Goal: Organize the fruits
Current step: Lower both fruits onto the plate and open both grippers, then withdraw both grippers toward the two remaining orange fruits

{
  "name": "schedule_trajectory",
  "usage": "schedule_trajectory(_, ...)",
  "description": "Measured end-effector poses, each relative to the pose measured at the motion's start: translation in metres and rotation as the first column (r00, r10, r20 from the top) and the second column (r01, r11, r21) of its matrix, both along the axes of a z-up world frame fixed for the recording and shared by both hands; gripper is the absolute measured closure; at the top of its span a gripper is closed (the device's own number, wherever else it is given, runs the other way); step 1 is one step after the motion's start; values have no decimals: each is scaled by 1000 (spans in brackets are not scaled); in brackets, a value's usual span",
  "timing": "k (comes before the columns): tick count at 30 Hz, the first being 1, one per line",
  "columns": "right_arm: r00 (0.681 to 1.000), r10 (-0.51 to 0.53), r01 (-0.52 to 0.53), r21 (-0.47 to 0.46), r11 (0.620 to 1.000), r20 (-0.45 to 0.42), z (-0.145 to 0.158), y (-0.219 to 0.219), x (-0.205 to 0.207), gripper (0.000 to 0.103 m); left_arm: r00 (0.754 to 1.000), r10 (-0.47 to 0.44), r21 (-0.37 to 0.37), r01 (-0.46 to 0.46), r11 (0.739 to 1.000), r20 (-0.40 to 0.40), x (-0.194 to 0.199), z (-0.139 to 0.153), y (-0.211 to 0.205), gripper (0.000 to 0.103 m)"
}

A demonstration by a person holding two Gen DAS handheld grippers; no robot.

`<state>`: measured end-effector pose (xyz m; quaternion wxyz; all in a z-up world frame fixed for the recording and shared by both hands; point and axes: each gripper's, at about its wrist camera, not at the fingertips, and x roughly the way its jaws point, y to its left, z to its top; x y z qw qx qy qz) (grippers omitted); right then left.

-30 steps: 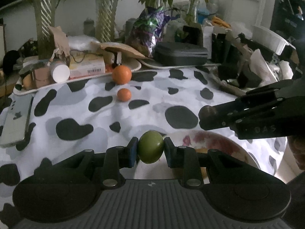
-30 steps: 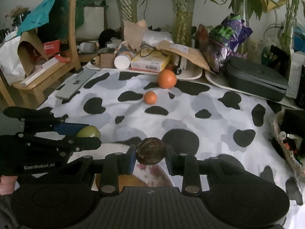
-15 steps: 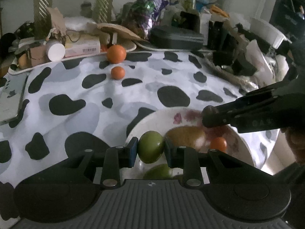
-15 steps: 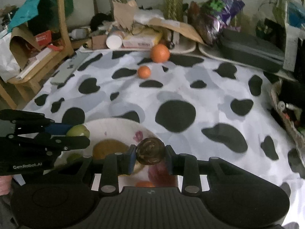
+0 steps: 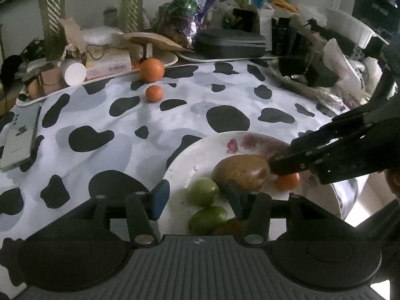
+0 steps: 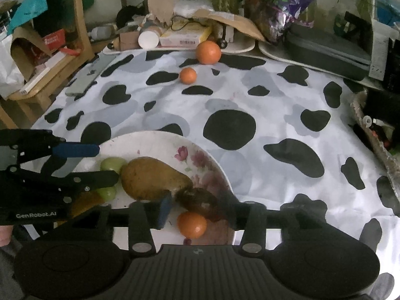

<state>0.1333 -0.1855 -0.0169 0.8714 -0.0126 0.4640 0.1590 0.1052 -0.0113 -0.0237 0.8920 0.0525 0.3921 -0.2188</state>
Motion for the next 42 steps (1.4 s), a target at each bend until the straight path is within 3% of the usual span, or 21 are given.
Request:
schedule_trajectory(2, 1000, -11, 11, 9, 1000, 12, 3, -3, -3, 39, 1000, 11, -2, -11, 1000, 9, -2, 2, 2, 53)
schedule_trajectory(8, 995, -84, 82, 33, 996, 52, 13, -20, -10, 20, 997, 62, -7, -62, 998, 53, -13, 11, 10, 53)
schedule_trajectory(12, 991, -125, 122, 55, 991, 56, 17, -31, -18, 17, 996, 62, 0, -62, 998, 67, -20, 13, 12, 53)
schedule_trajectory(18, 989, -130, 129, 27, 991, 70, 18, -33, -29, 0, 997, 41, 30, -44, 999, 73, -27, 11, 12, 53)
schedule_trajectory(31, 995, -59, 62, -42, 997, 86, 14, -16, -26, 0, 996, 47, 16, -49, 999, 75, -22, 11, 11, 52)
schedule_trajectory(42, 982, -96, 105, -48, 993, 160, 19, -15, -7, 0, 993, 88, 19, -90, 996, 75, 3, 8, 7, 52)
